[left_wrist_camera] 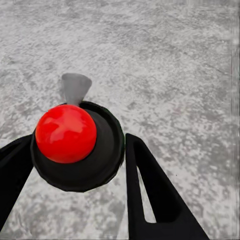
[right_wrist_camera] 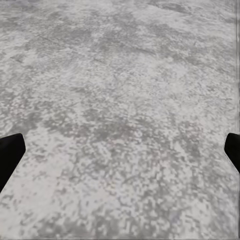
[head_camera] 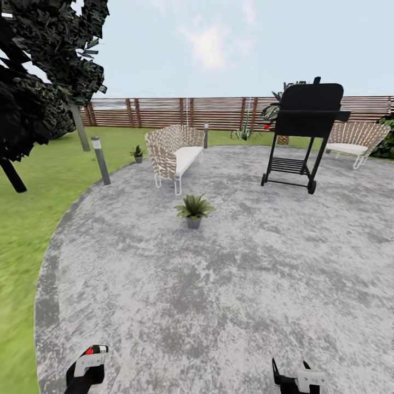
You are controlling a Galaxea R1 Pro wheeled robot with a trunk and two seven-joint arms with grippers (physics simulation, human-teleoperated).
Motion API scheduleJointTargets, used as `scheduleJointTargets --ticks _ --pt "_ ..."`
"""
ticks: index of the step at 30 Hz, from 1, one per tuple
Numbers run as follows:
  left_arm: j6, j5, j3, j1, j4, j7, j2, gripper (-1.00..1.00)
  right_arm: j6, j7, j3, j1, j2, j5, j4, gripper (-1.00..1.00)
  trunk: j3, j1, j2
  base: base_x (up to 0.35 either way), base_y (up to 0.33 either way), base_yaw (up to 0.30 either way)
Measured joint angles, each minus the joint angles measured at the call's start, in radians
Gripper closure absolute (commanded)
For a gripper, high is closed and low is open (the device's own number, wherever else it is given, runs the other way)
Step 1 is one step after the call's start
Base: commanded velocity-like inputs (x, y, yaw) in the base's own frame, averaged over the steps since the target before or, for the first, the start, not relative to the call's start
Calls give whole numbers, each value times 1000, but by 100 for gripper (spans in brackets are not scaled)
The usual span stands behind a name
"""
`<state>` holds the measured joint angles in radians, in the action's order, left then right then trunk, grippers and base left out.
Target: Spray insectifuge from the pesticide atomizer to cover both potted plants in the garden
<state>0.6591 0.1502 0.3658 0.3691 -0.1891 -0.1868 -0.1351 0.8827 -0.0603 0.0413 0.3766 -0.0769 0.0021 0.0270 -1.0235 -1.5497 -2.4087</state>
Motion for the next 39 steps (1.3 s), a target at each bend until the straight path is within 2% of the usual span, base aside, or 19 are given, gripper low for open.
scheduleJointTargets --ticks 7,39 --pt "1 0 1 0 0 0 0 100 1 0 -1 0 0 0 0 -100 0 0 0 339 -3 -106" --pt "3 0 2 0 -2 0 0 100 2 2 -1 0 -3 3 0 -100 0 0 0 339 0 -1"
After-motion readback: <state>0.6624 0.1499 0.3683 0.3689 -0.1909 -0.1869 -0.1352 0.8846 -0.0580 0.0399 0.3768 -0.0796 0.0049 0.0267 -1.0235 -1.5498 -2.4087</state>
